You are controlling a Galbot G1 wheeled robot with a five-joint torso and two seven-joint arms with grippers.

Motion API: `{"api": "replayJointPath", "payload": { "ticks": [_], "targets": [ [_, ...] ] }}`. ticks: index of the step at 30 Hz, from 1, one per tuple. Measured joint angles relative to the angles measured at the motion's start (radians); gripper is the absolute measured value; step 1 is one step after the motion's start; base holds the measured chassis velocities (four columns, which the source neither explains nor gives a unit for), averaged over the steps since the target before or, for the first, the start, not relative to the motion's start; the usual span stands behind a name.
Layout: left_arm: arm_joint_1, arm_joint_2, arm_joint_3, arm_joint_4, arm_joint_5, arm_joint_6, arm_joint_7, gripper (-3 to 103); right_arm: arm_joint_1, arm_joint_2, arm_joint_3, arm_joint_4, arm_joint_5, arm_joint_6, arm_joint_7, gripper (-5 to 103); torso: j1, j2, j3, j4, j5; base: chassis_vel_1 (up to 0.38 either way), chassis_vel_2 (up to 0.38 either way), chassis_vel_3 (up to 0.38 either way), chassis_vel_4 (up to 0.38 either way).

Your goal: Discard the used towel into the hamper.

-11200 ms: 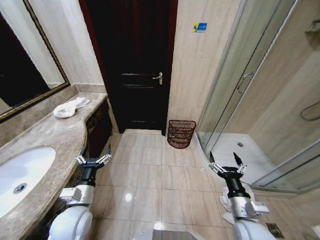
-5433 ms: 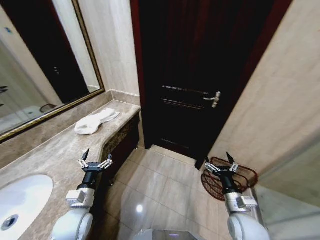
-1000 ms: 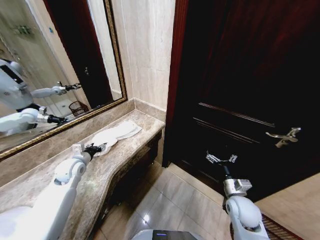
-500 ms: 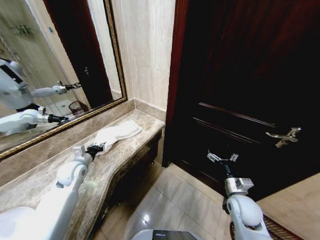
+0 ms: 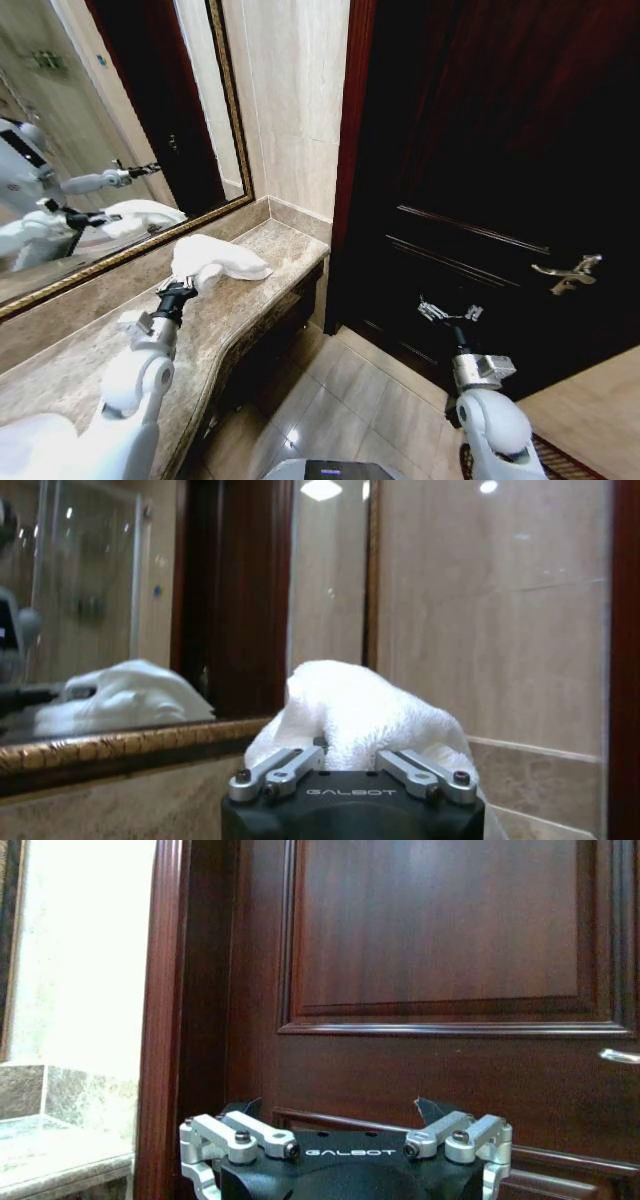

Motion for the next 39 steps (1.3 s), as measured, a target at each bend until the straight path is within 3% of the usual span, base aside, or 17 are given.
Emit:
{"api": "replayJointPath", "payload": {
  "ticks": [1, 3, 5, 9, 39],
  "targets": [
    [0.053, -0.029, -0.007, -0.017, 0.039, -0.058, 0.017, 6, -0.003, 0.005, 0.002, 0.005, 0.000, 0.001, 0.000, 100, 0.000, 0.000, 0.000, 0.0001, 0.0001, 0.000, 0.000, 0.000, 0.000],
    [0.078, -0.047, -0.010, -0.023, 0.057, -0.092, 0.021, 6, -0.005, 0.008, 0.002, 0.006, -0.001, 0.001, 0.000, 100, 0.000, 0.000, 0.000, 0.0004, -0.0002, 0.000, 0.000, 0.000, 0.000],
    [0.132, -0.090, -0.014, -0.031, 0.088, -0.171, 0.017, 6, -0.008, 0.014, 0.001, 0.007, -0.004, 0.005, 0.000, 100, 0.000, 0.000, 0.000, 0.0005, -0.0001, 0.000, 0.000, 0.000, 0.000],
    [0.167, -0.120, -0.014, -0.034, 0.102, -0.212, 0.009, 6, -0.009, 0.018, -0.002, 0.009, -0.007, 0.007, -0.001, 100, 0.000, 0.000, 0.000, 0.0003, -0.0001, 0.000, 0.000, 0.000, 0.000],
    [0.151, -0.129, 0.025, 0.001, 0.190, -0.204, 0.035, 6, -0.005, 0.020, -0.010, 0.034, -0.011, -0.033, -0.001, 100, 0.000, 0.000, 0.000, 0.0003, -0.0002, 0.000, 0.000, 0.000, 0.000]
  ]
}}
